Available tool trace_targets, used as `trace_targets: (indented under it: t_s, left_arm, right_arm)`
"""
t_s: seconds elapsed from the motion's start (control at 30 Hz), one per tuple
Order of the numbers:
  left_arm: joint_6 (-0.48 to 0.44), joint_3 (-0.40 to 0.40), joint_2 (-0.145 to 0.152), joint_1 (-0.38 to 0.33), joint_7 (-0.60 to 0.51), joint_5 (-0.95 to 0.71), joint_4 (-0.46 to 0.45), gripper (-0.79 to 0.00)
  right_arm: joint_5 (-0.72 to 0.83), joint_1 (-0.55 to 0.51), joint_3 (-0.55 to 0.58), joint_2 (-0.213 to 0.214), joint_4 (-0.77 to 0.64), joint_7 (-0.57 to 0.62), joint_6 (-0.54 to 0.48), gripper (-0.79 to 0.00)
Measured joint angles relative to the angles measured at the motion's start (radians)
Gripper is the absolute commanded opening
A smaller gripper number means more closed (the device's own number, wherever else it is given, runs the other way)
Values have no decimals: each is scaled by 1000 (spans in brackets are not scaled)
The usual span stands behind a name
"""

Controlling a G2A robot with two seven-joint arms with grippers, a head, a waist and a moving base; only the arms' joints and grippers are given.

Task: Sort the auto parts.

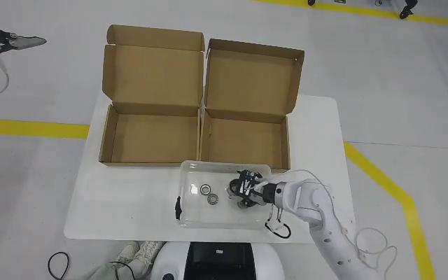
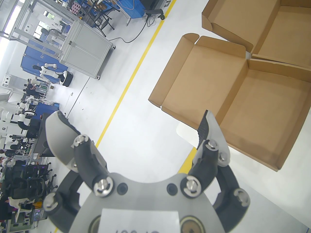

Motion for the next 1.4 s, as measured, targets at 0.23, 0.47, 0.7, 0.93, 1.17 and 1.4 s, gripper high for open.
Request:
trace_targets:
  t_s: [0.23,0.47,0.7,0.93,1.17,1.4]
  left_arm:
    - [0,0,0,0,0,0,0,0]
    - [0,0,0,0,0,0,0,0]
    - [0,0,0,0,0,0,0,0]
    - [0,0,0,0,0,0,0,0]
    - [0,0,0,0,0,0,0,0]
    - [0,0,0,0,0,0,0,0]
  right_arm:
    - [17,9,-26,4,-2,51,37,-99]
    - [34,23,-53,6,19,84,61,-92]
    - [37,45,-80,7,44,111,99,-86]
    - [38,73,-118,4,75,135,137,-145]
    - [37,87,-137,6,87,132,148,-431]
    - [41,92,-143,10,90,121,150,-785]
